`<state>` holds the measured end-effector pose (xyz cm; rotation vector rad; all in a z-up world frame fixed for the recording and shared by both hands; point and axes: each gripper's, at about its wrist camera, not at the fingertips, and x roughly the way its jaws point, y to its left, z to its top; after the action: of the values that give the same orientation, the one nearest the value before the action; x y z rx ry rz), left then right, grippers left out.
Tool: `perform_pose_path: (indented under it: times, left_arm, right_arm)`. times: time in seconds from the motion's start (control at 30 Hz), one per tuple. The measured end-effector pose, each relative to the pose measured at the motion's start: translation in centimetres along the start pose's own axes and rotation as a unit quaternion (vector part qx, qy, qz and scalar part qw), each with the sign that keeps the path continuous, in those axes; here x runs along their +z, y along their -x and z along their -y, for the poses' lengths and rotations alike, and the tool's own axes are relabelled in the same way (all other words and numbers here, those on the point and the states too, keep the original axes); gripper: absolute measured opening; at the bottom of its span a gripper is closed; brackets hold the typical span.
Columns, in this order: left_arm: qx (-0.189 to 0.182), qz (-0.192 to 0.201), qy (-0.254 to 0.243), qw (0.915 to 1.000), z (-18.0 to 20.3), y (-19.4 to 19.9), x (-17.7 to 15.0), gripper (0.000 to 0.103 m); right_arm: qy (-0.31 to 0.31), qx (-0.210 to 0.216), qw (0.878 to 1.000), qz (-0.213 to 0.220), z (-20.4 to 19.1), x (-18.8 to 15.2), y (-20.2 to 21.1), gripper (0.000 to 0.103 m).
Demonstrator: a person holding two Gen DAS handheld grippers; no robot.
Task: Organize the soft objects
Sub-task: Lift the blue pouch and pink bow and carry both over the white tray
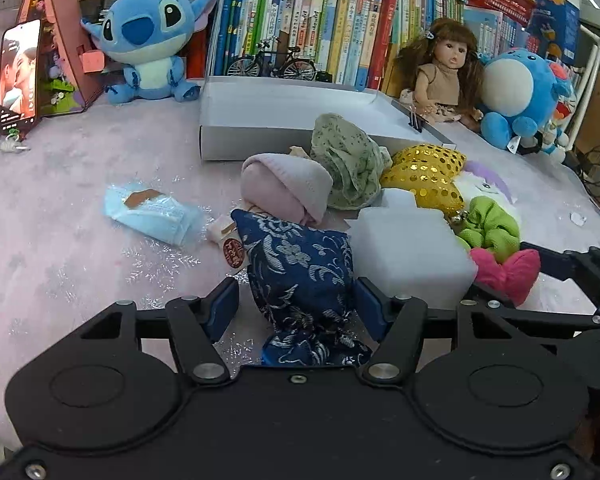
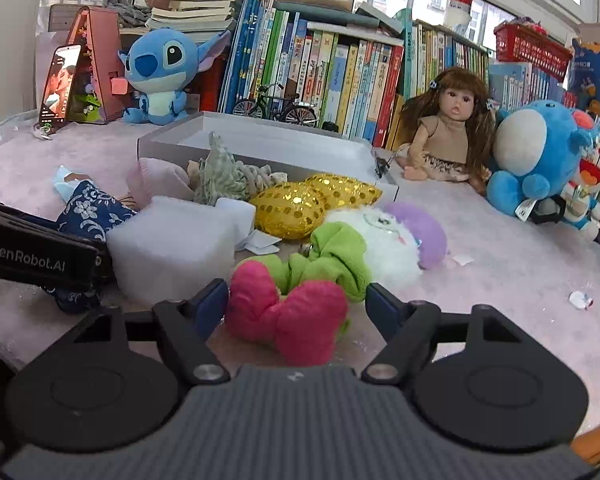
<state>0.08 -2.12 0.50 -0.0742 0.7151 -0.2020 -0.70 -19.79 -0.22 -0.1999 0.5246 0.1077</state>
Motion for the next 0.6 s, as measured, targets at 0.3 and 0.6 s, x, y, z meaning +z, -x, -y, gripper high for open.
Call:
perform_pose_path:
  times: [0.3,0.6]
  left_arm:
    - [-0.017,0.021,0.009,0.9996,-0.3,1.7,1.0,0.036]
    - [-0.017,0.044,0.012,0.9988,-0.4,2.9,3.0,0.036]
  right_arm:
    - [-0.031,0.010,0.999,0.014,0.5,0.3,1.0,0.057]
    - [-0.042,0.010,0.998,0.040,1.1,1.7,2.6,0.053]
